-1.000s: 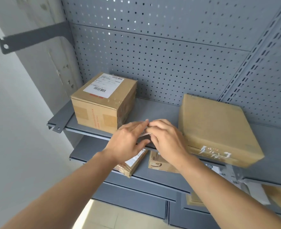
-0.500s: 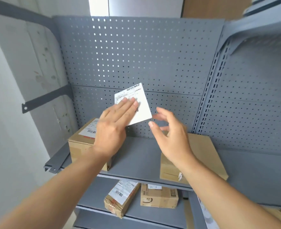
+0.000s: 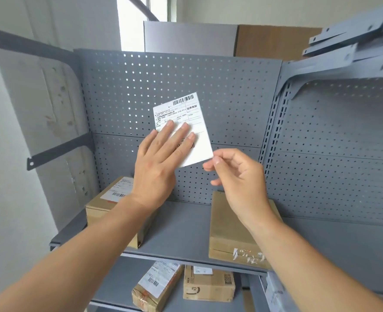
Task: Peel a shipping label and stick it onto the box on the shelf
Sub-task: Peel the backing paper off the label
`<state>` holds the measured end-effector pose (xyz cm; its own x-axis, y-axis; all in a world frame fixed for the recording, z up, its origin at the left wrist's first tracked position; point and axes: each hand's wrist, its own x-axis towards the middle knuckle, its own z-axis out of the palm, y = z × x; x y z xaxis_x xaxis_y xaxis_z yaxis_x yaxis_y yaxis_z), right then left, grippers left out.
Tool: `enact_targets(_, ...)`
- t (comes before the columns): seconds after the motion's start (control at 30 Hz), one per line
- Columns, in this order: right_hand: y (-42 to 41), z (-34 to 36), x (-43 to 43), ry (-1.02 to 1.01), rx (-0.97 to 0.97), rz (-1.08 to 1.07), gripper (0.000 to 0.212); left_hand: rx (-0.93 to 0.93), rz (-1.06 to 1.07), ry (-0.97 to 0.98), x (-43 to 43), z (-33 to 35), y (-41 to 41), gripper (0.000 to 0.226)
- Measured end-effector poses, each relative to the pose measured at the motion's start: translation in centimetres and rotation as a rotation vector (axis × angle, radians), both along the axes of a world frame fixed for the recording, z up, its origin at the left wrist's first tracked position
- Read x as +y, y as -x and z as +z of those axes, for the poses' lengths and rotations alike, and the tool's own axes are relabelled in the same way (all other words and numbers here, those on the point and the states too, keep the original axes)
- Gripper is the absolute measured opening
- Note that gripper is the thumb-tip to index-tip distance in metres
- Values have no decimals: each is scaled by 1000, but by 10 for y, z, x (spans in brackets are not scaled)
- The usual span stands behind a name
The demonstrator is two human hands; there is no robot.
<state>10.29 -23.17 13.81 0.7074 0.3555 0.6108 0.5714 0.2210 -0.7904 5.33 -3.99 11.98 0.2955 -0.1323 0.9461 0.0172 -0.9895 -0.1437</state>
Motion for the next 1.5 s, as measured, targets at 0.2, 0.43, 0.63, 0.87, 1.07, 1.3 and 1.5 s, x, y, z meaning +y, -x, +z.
enact_targets(0.2,2,-1,2,5,23,-20,15,2,9,0,0,-4,-2,61)
enact_targets(0.43,5,-3,2,-4,49,-4,16,16,17,12,2,-9,0,69)
enact_targets(0.63,8,-5,5,6,53,-21,17,34,29,24,3,-10,2,69)
enact_targets(0.87,8,-7,7,-3,75,-30,15,31,21,39,3,-13,1,68)
enact_targets(1.07,8,-9,7,-10,101,-43,13,25,39,32,5,-15,2,76)
enact_targets(1.3,10,-12,10,-2,117,-37,12,25,37,38,6,-17,2,76)
enact_targets(1.5,9,-6,13,-5,120,-60,14,30,34,49,7,-15,2,67)
